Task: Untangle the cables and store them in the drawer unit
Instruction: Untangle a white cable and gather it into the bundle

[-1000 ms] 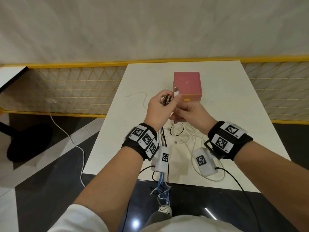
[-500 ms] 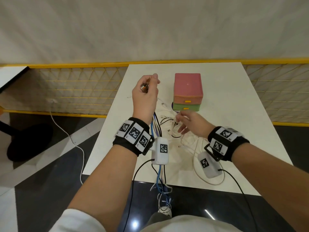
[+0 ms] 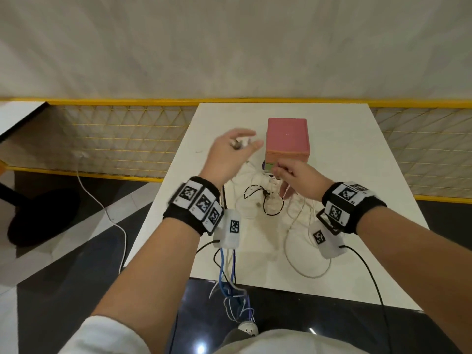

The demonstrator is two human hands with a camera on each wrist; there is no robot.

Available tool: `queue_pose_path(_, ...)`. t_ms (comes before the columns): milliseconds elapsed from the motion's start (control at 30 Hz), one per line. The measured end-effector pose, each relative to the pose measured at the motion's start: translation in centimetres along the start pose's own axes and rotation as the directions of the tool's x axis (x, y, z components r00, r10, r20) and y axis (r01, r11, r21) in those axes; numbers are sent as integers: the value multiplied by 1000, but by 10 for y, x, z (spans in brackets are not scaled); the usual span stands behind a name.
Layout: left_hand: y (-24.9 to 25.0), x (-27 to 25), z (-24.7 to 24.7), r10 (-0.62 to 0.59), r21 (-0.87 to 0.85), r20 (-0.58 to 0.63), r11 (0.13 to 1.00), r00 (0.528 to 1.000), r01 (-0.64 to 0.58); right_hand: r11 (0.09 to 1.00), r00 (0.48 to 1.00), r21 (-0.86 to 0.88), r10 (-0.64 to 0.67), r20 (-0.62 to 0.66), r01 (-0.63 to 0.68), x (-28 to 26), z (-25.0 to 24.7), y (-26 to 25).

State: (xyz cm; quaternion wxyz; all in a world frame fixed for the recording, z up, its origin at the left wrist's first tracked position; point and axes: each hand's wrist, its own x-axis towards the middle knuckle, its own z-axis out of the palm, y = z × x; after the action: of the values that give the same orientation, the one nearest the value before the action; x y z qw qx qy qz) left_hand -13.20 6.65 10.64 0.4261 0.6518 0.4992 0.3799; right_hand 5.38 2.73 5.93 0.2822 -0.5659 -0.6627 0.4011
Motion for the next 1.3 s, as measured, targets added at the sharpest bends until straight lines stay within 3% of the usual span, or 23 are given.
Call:
queue_pose_path(100,-10,-6,22,-166,205,220,971,961,121,991,985,14,-131,-117,133,7,-10,-24)
queue_pose_path(167,-10,-9,27,-148,122,219,985,965,123,974,969,110,-180,-167,199,9,-17,-34)
queue_pose_path(233,-2,-7,21,-78,-33,54,996,995,80,967,975,164,-173,-139,195,8,-21,-31)
queue_pose_path(300,9,-3,10,-23,-170,-134,986,991,0,988,991,87,-123,-50,127,5,-16,-16)
queue_pose_path(367,20,3,-3,-49,-337,-290,940,956,-54,998,998,9,-55,14,55,4,-10,9)
queue_pose_path(433,25,10,-18,-110,-444,-413,891,904,-94,999,999,36,26,28,-27,2,-8,30)
queue_pose_path(500,17,15,-32,-75,-352,-496,928,865,-121,994,996,56,89,-12,-88,0,-10,38)
queue_pose_path(567,7,17,-37,42,-112,-518,987,854,-117,995,991,32,100,-88,-97,2,-17,32)
queue_pose_path(667,-3,5,-23,200,107,-425,980,883,-170,995,976,-66,64,-210,-80,9,-29,10)
queue_pose_path(767,-1,-9,4,359,228,-180,921,916,-316,917,975,-398,-100,-198,13,16,-36,-17)
queue_pose_path(867,1,-6,22,284,341,57,895,957,-286,751,965,-649,-243,-101,121,17,-33,-43)
queue_pose_path(933,2,3,23,183,363,87,910,979,-203,694,953,-702,-293,-72,161,16,-33,-49)
queue_pose_path(1033,-4,11,15,206,358,-2,914,979,-191,795,944,-568,-318,-90,213,10,-39,-39)
queue_pose_path(1167,-6,9,6,294,273,-232,935,927,-229,936,972,-323,-193,-137,140,5,-40,-16)
queue_pose_path(1300,-11,11,3,251,202,-389,962,887,-183,954,980,-296,-99,-173,44,8,-45,1)
